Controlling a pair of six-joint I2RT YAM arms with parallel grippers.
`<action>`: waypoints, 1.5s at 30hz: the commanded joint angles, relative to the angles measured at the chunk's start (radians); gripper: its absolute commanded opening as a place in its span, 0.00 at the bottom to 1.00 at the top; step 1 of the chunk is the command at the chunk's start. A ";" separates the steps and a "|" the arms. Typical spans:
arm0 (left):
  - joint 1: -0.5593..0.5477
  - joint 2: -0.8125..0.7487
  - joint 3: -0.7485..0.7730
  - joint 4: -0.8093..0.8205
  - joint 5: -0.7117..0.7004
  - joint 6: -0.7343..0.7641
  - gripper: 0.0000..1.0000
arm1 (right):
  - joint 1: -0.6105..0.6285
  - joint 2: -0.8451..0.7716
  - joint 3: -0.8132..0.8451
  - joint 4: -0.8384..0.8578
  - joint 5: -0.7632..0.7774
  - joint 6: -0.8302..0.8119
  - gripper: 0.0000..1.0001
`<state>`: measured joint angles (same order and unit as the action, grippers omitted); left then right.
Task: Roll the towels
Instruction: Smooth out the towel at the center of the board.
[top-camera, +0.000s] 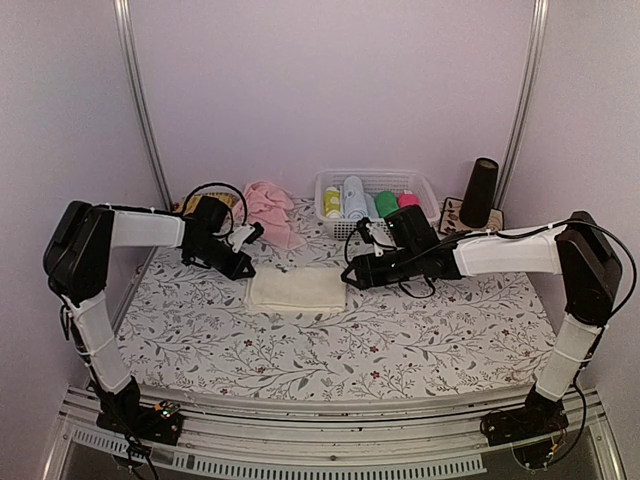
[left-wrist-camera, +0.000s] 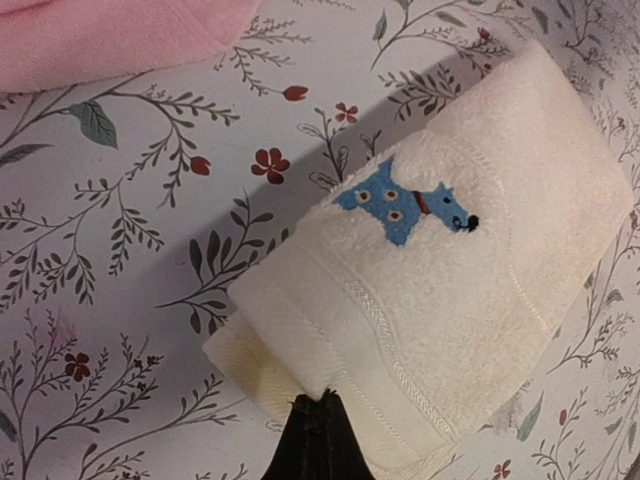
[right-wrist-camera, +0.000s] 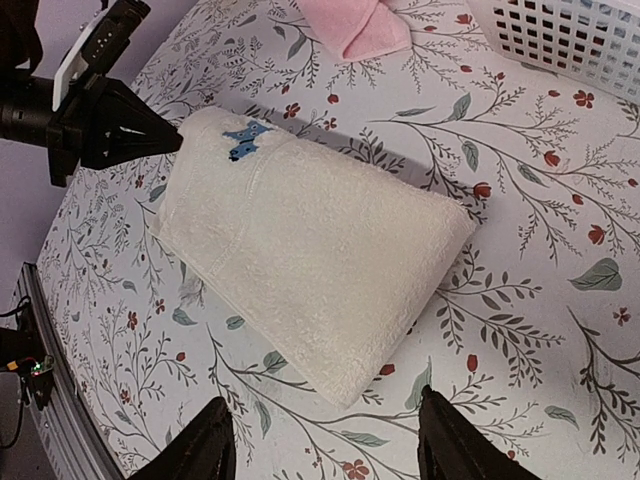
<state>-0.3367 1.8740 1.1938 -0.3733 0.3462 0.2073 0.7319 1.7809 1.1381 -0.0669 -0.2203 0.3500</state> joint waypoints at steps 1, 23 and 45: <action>0.013 0.046 0.018 0.048 -0.059 -0.021 0.00 | -0.006 0.019 0.029 0.004 -0.020 -0.007 0.63; 0.100 0.129 0.111 0.056 0.266 0.026 0.68 | -0.006 0.023 0.017 -0.003 -0.037 -0.013 0.63; 0.131 0.273 0.202 -0.026 0.493 0.045 0.57 | -0.005 0.030 0.014 0.002 -0.039 -0.013 0.63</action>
<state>-0.2092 2.1304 1.3758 -0.3840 0.7853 0.2432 0.7315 1.7889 1.1393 -0.0673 -0.2462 0.3466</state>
